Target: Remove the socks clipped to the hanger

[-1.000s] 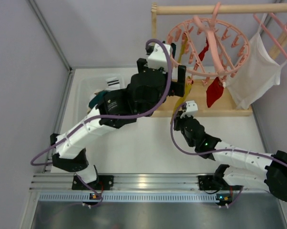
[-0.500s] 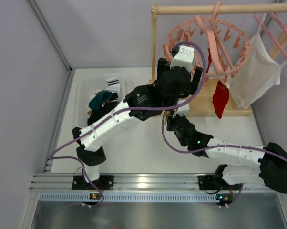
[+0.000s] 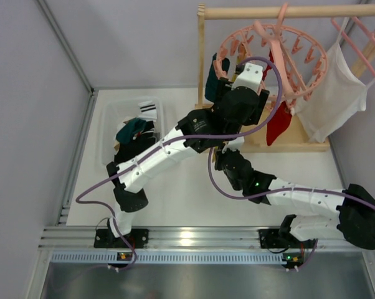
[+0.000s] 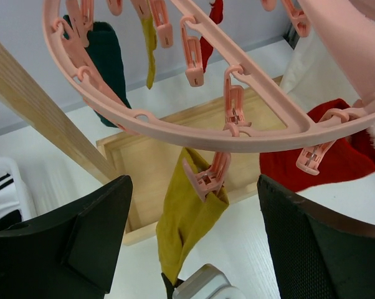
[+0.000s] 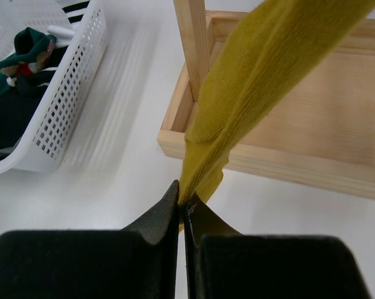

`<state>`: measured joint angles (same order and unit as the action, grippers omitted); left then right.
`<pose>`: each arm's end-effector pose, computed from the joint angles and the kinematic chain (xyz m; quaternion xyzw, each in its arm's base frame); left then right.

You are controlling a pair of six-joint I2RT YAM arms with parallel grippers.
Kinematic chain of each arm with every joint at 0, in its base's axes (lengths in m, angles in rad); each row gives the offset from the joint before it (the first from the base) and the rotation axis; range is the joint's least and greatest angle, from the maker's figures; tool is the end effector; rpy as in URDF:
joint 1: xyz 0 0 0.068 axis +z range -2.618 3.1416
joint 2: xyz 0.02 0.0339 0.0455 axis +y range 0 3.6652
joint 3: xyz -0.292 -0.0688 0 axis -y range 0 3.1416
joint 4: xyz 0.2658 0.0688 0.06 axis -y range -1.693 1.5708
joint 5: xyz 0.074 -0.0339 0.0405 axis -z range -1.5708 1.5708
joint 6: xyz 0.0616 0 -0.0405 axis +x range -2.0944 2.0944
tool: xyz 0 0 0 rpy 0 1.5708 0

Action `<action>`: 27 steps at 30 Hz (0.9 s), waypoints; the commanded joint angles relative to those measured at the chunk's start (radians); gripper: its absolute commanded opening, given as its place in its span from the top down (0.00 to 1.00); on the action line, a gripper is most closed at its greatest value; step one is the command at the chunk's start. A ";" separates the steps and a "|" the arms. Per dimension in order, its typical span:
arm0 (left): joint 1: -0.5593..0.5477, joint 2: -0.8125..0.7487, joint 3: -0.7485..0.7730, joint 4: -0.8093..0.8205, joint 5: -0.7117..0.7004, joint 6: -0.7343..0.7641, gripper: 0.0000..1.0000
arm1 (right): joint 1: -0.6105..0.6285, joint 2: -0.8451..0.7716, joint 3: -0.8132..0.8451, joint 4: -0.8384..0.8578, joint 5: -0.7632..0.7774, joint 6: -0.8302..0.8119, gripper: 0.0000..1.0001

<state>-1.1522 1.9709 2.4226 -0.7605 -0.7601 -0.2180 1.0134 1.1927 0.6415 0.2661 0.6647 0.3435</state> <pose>0.2256 -0.4028 0.5164 0.1422 0.7681 -0.1147 0.6138 0.1844 0.2240 0.2623 -0.0640 0.7788 0.1523 0.6051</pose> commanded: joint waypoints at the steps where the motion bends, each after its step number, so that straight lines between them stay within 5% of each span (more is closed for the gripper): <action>1: 0.026 0.014 0.036 0.026 0.045 0.005 0.15 | 0.031 0.015 0.055 -0.014 0.013 -0.006 1.00; 6: 0.039 0.055 0.064 0.026 0.053 0.026 0.17 | 0.040 0.045 0.070 -0.022 0.012 -0.015 1.00; 13: 0.077 0.065 0.069 0.029 0.071 0.019 0.34 | 0.054 0.050 0.069 -0.016 0.013 -0.018 1.00; 21: 0.103 0.082 0.079 0.032 0.108 0.020 0.67 | 0.073 0.051 0.055 -0.015 0.015 -0.014 1.00; 27: 0.101 0.069 0.075 0.030 0.117 0.009 0.83 | 0.082 0.001 -0.029 -0.002 0.013 0.020 1.00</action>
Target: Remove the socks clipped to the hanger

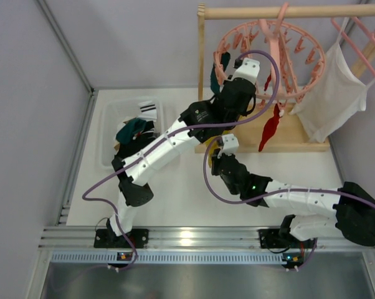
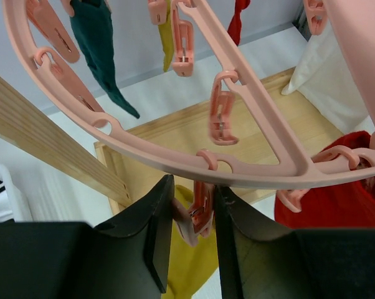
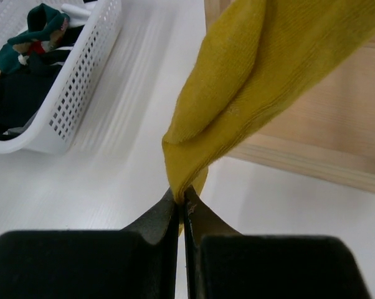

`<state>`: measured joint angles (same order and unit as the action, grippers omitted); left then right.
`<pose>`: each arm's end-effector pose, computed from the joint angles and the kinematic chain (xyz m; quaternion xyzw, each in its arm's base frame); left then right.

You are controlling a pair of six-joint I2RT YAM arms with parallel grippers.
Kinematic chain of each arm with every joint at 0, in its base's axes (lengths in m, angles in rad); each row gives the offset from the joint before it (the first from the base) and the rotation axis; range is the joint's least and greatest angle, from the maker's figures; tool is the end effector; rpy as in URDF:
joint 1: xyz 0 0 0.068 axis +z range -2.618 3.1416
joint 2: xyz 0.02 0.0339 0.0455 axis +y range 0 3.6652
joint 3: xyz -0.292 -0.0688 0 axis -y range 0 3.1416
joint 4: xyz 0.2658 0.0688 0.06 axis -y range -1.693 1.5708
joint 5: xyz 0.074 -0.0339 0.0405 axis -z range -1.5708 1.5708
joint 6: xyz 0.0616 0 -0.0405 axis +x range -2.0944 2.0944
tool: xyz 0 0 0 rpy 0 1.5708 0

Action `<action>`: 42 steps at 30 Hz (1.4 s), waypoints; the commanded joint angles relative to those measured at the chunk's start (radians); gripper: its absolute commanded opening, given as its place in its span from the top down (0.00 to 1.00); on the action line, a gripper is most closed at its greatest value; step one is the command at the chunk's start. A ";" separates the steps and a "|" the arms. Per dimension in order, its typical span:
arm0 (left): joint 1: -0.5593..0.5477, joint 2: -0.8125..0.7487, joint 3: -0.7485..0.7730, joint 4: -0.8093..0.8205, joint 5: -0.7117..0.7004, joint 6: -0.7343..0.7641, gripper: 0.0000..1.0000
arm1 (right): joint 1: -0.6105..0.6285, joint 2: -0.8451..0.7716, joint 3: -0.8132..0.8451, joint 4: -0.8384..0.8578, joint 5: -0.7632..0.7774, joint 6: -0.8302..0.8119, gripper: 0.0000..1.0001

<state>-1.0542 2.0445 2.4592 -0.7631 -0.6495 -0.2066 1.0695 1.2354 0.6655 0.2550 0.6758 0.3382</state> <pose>0.2734 -0.4059 0.4933 0.1523 0.7828 -0.1095 0.5934 0.1761 0.2412 0.2585 -0.0911 0.7826 0.1542 0.5962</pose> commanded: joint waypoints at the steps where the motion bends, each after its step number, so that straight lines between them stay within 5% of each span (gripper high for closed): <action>1: 0.005 -0.003 0.040 0.034 0.004 -0.002 0.86 | 0.027 -0.053 -0.073 0.016 0.001 0.030 1.00; 9: 0.005 -0.044 -0.011 0.035 0.001 -0.014 0.71 | 0.038 -0.244 -0.239 0.010 -0.067 0.051 1.00; 11: 0.003 -0.072 -0.029 0.033 -0.001 -0.020 0.50 | 0.038 -0.312 -0.260 -0.019 -0.105 0.059 1.00; 14: 0.005 -0.127 -0.080 0.031 -0.012 -0.030 0.43 | 0.037 -0.396 -0.300 -0.063 -0.130 0.076 1.00; 19: 0.006 -0.283 -0.278 0.035 -0.094 -0.059 0.03 | 0.035 -0.482 -0.310 -0.138 -0.137 0.067 1.00; 26: 0.043 -0.651 -0.761 0.024 -0.230 -0.184 0.02 | 0.024 -0.452 -0.227 -0.123 -0.246 0.004 1.00; 29: 0.170 -0.857 -0.969 -0.007 -0.158 -0.264 0.02 | 0.021 -0.383 -0.143 -0.093 -0.338 -0.042 1.00; 36: 0.583 -1.090 -1.199 -0.108 -0.039 -0.221 0.02 | 0.012 -0.102 0.130 -0.037 -0.487 -0.133 1.00; 38: 0.658 -1.174 -1.270 -0.105 -0.097 -0.221 0.02 | -0.002 0.104 0.346 -0.020 -0.569 -0.201 1.00; 42: 0.677 -1.239 -1.338 -0.099 -0.191 -0.298 0.02 | -0.020 0.264 0.532 -0.017 -0.669 -0.241 1.00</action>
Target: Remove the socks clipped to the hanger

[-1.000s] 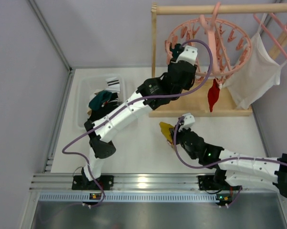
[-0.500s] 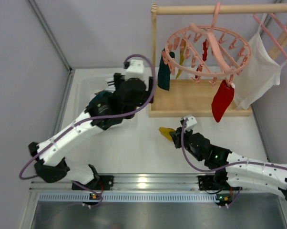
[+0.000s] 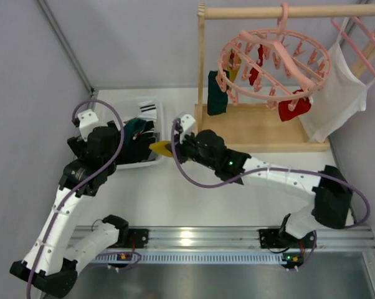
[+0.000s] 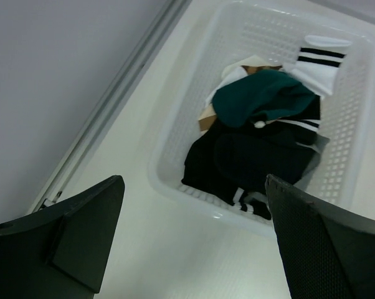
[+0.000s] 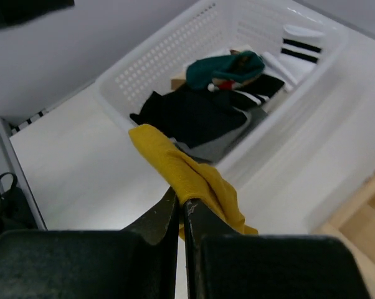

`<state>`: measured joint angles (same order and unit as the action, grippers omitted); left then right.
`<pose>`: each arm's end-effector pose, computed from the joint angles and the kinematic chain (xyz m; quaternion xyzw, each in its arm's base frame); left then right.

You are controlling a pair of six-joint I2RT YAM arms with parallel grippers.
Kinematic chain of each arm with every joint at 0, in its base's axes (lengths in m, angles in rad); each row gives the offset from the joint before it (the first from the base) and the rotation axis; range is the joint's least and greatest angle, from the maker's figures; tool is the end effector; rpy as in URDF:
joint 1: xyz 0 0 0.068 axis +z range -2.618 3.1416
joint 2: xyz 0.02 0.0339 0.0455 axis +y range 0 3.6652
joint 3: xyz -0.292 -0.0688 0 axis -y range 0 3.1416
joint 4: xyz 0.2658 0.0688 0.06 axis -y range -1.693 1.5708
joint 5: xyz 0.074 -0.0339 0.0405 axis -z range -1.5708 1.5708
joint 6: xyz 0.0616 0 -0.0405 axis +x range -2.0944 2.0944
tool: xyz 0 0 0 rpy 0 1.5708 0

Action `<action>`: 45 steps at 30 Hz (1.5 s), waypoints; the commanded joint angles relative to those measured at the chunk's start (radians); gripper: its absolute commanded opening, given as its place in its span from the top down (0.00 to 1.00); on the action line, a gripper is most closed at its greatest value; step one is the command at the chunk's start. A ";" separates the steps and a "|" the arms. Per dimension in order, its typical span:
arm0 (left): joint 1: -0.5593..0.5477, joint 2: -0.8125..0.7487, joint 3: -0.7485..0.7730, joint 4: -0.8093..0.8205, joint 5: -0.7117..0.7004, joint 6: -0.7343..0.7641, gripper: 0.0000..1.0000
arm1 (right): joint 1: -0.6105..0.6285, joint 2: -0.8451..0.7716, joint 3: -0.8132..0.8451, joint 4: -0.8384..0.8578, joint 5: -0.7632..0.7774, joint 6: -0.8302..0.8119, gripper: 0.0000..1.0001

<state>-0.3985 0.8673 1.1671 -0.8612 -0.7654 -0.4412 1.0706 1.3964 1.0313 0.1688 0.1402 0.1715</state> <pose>0.1710 -0.0257 0.4090 -0.1979 0.8080 0.1156 0.5428 0.1857 0.3218 0.3359 -0.2951 0.7138 0.3242 0.5462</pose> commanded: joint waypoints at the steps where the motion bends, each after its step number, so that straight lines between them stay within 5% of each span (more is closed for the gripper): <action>1: 0.024 -0.082 -0.059 -0.002 -0.099 -0.088 0.02 | -0.027 0.181 0.214 0.063 -0.163 -0.081 1.00; 10: 0.066 -0.281 -0.130 0.001 -0.206 -0.186 0.02 | -0.063 0.675 0.787 -0.040 -0.324 -0.116 0.99; 11: 0.066 -0.287 -0.132 0.001 -0.210 -0.188 0.02 | -0.067 0.719 0.900 -0.063 -0.327 -0.110 0.93; 12: 0.066 -0.292 -0.136 0.002 -0.216 -0.188 0.02 | -0.072 0.758 0.955 -0.092 -0.333 -0.106 0.58; 13: 0.066 -0.295 -0.136 0.004 -0.216 -0.188 0.02 | -0.072 0.817 1.002 -0.132 -0.338 -0.099 0.45; 16: 0.066 -0.291 -0.136 0.005 -0.204 -0.186 0.02 | -0.072 0.825 1.096 -0.155 -0.308 -0.075 0.28; 21: 0.066 -0.294 -0.162 0.053 -0.128 -0.140 0.02 | -0.083 0.560 0.888 -0.132 -0.206 -0.087 0.18; 27: 0.066 -0.257 -0.196 0.180 0.170 0.004 0.02 | -0.121 0.119 0.440 -0.172 -0.068 -0.075 0.06; 34: 0.066 -0.133 -0.190 0.195 0.402 0.061 0.02 | -0.199 -0.350 -0.032 -0.472 0.172 -0.009 0.04; 39: 0.066 -0.093 -0.195 0.198 0.517 0.076 0.02 | -0.356 -0.685 -0.198 -0.607 0.243 0.071 0.04; 45: 0.067 -0.088 -0.219 0.260 0.760 0.098 0.02 | -0.449 -0.826 -0.252 -0.663 0.259 0.078 0.05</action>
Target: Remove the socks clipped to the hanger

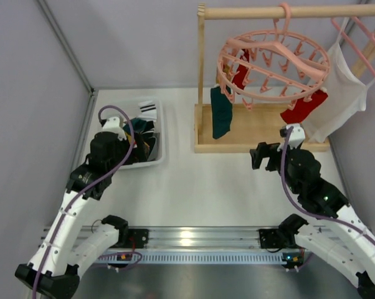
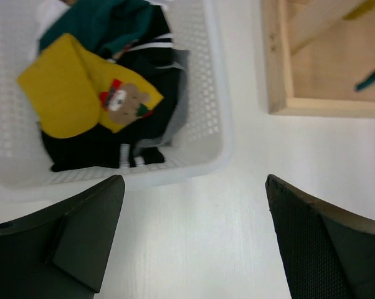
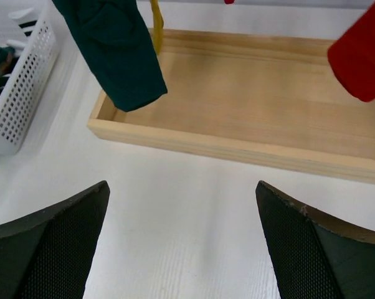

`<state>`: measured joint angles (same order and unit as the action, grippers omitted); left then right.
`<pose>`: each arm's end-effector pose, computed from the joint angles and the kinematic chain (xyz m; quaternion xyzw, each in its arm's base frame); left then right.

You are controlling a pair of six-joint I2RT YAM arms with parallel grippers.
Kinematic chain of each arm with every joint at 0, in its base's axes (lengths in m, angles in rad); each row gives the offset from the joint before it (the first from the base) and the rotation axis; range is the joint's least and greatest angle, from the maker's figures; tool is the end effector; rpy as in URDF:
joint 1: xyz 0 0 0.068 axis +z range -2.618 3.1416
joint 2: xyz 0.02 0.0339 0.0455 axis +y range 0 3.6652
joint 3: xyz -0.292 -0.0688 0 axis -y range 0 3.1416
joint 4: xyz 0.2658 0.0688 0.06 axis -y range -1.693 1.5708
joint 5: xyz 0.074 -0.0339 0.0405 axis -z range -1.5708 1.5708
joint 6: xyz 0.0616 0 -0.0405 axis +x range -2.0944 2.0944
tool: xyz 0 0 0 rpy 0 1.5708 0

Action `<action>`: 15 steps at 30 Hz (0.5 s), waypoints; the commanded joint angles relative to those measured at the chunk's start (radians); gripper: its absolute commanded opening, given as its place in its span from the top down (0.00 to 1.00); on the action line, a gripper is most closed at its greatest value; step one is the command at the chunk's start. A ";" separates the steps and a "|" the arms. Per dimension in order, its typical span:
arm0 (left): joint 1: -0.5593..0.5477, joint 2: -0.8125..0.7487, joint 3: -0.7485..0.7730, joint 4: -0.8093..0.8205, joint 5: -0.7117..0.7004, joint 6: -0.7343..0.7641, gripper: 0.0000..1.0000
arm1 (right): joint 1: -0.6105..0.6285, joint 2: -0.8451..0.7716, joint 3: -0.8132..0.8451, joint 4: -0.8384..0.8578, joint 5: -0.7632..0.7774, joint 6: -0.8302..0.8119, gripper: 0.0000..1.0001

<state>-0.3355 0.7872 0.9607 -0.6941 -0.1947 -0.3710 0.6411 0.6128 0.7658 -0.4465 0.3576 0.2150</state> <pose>0.1758 -0.0487 0.3585 -0.0640 0.8602 -0.0937 0.4972 0.1417 0.0789 0.3432 -0.0634 0.7947 0.1136 0.5930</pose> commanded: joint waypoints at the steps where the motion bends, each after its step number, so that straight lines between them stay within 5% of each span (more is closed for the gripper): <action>1: 0.003 -0.003 -0.013 0.106 0.321 0.017 0.02 | -0.020 -0.051 0.018 -0.055 0.014 0.041 0.05; 6: -0.003 0.024 -0.086 0.420 0.598 -0.191 0.02 | -0.021 -0.152 -0.006 -0.008 -0.208 0.058 0.04; 10: -0.080 0.116 -0.194 0.822 0.578 -0.235 0.02 | -0.021 -0.215 -0.011 0.026 -0.354 0.052 0.03; 15: -0.105 0.383 -0.119 1.057 0.572 -0.158 0.02 | -0.021 -0.286 0.003 0.022 -0.512 0.053 0.02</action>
<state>-0.4362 1.0611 0.7872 0.0505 0.3405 -0.5526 0.6315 0.3637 0.7528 -0.4580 -0.0040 0.2588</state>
